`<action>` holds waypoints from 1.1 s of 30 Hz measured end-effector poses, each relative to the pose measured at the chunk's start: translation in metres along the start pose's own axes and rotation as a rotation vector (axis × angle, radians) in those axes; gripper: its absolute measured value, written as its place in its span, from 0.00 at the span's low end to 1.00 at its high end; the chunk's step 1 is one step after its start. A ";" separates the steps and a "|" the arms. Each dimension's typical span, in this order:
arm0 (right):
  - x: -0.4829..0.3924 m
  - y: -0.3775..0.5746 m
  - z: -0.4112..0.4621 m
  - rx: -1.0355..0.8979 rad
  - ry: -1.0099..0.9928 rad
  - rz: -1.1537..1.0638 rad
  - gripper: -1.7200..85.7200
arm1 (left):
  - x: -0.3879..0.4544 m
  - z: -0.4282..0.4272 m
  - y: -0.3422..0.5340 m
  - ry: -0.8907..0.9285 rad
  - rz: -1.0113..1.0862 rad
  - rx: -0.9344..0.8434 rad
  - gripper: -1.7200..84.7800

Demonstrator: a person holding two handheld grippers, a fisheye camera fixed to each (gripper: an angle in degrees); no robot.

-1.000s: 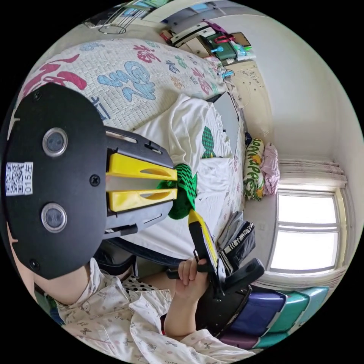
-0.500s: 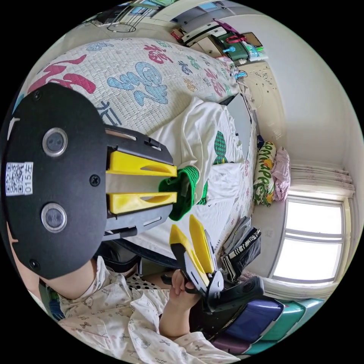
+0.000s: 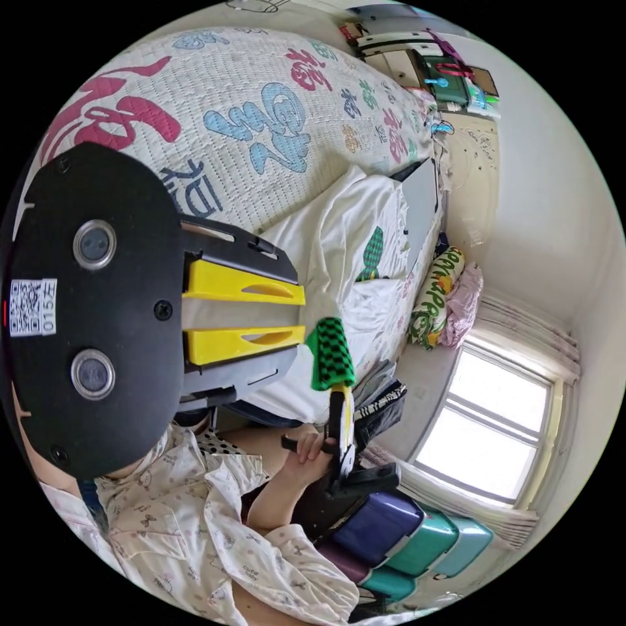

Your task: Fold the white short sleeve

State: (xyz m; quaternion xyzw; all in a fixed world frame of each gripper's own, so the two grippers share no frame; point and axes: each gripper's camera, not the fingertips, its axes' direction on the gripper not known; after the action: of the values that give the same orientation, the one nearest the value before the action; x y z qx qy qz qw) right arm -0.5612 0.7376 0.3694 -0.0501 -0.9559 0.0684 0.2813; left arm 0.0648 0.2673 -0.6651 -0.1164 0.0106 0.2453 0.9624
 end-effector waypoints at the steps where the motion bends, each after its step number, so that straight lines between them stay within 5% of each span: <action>1: 0.023 -0.005 -0.025 0.042 0.000 0.016 0.02 | -0.002 -0.001 -0.010 0.008 -0.019 0.012 0.09; 8: 0.142 -0.019 -0.139 0.154 0.090 0.048 0.02 | -0.011 0.017 -0.092 -0.047 -0.125 0.027 0.09; 16: 0.199 0.012 -0.146 0.117 0.042 0.116 0.02 | -0.029 0.063 -0.208 -0.251 -0.188 0.009 0.10; 26: 0.258 0.046 -0.137 0.030 0.151 0.290 0.08 | -0.128 0.110 -0.288 -0.074 -0.664 0.257 0.15; 33: 0.164 0.012 -0.116 -0.012 -0.018 0.011 0.14 | -0.153 0.140 -0.327 -0.121 -0.714 0.256 0.15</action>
State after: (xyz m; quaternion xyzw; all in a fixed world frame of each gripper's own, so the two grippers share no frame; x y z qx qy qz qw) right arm -0.6343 0.7831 0.5512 -0.0565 -0.9584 0.0646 0.2722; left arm 0.0807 -0.0514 -0.4450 0.0232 -0.0567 -0.1019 0.9929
